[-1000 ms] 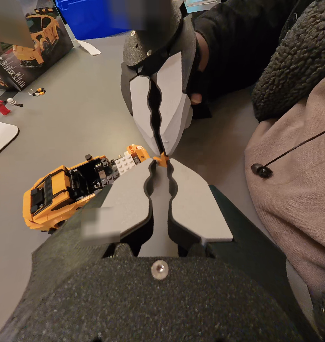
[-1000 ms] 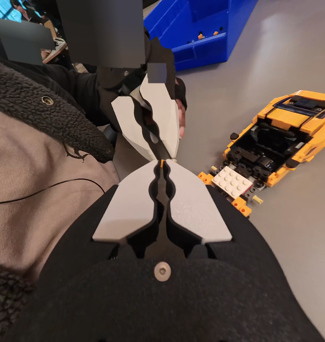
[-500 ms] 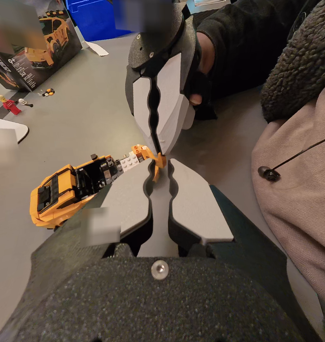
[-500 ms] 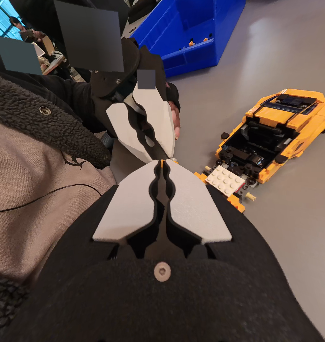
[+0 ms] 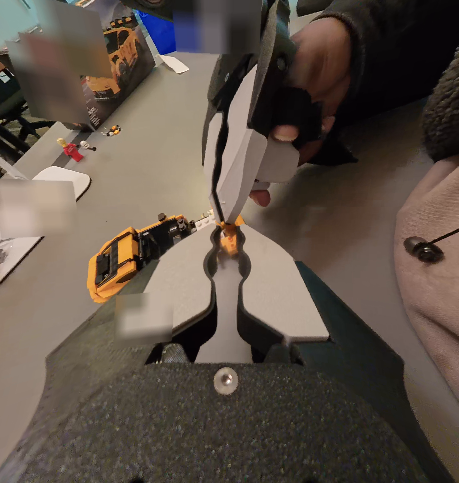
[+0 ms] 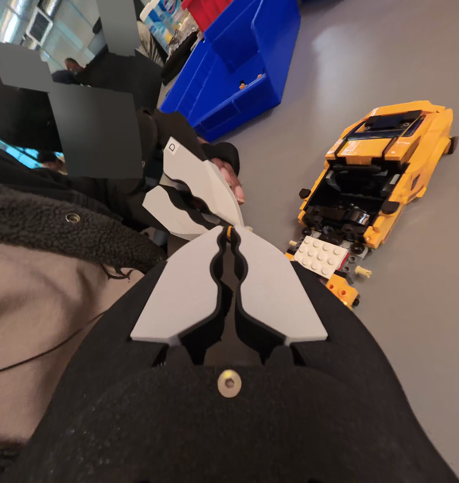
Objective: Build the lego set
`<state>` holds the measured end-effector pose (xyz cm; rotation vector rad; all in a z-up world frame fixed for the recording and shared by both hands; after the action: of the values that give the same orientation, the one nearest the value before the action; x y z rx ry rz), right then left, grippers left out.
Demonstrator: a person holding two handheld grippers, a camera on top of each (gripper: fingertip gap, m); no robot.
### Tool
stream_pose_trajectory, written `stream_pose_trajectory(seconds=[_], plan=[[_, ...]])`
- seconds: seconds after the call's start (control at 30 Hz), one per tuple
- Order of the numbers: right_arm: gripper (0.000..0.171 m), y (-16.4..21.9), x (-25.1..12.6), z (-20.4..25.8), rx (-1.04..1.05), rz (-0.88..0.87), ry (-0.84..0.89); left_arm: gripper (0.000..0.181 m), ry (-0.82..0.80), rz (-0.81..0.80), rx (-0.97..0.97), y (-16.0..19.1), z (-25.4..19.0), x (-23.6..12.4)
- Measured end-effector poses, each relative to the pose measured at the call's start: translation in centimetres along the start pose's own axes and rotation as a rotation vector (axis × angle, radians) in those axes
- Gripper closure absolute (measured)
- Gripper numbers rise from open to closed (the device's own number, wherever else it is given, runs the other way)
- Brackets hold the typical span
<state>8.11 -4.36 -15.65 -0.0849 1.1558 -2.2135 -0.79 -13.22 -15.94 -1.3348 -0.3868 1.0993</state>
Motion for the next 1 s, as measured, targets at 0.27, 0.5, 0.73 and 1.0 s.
stream_pose_trajectory(seconds=[0.27, 0.5, 0.73, 1.0], plan=[[0.166, -0.7, -0.3, 0.4, -0.096, -0.069, -0.046, 0.176, 0.079, -0.093, -0.231, -0.2, 1.0, -0.6], [0.158, -1.7, -2.0, 1.6, -0.68, -0.077, 0.014, 0.177, 0.427, -0.318, -0.775, 0.0, 2.6, -1.6], [0.155, -2.1, -1.1, 2.9, -0.934, 0.005, -0.163, 0.177, 0.738, -0.47, -0.984, -0.4, 2.6, -2.3], [0.161, -2.1, 0.1, 3.8, -1.026, 0.051, -0.256, 0.177, 0.808, -0.427, -0.972, -0.4, 1.9, -2.0]])
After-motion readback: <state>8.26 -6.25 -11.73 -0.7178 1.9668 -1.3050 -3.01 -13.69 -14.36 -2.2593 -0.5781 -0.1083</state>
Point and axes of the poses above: each gripper's, where its closed fingertips meet, x out along the fingers, y out of its underside, z = x × y across the jaws, the point moved 7 cm from there along -x, back along the fingers, and after that the axes turned 6 degrees about -z, right-handed, at the moved point
